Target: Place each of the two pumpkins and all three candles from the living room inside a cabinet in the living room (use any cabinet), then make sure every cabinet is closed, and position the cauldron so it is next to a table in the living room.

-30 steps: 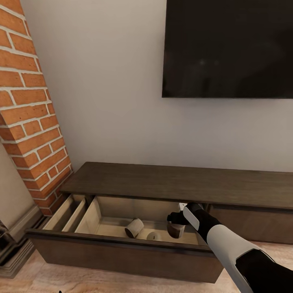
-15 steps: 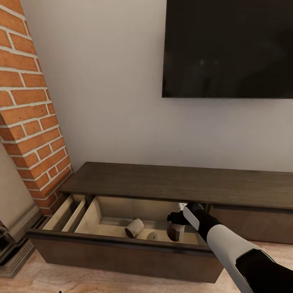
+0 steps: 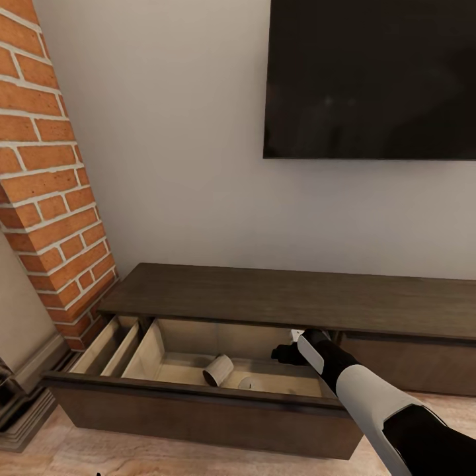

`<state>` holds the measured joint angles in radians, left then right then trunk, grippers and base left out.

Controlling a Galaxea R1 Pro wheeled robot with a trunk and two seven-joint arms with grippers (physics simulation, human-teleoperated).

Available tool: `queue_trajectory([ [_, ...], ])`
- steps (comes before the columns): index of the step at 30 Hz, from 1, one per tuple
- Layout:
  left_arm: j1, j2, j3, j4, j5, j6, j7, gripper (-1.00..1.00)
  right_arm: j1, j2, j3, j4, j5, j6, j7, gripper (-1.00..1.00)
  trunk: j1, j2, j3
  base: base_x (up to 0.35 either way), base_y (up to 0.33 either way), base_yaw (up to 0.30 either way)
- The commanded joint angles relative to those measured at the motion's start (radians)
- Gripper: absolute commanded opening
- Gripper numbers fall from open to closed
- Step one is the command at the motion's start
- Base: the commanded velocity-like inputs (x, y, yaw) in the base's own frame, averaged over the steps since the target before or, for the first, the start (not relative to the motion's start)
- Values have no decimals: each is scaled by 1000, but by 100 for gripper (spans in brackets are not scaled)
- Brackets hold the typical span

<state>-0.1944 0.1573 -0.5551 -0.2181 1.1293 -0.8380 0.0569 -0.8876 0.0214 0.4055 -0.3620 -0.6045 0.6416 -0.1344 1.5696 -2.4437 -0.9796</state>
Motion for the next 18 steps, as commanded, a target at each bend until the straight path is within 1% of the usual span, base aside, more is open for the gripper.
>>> queue_trajectory([
  [1, 0, 1, -9, -1, 4, -3, 6, 100, -1, -1, 7, -2, -11, 3, -8, 100, 0, 0, -1, 0, 0, 0],
  [2, 0, 1, -9, -1, 4, -3, 6, 100, -1, -1, 7, -2, -11, 3, -8, 100, 0, 0, -1, 0, 0, 0],
  [18, 0, 1, -9, -2, 4, 5, 6, 100, -1, -1, 7, -2, -11, 3, -8, 100, -62, 112, 49, 0, 0, 0],
])
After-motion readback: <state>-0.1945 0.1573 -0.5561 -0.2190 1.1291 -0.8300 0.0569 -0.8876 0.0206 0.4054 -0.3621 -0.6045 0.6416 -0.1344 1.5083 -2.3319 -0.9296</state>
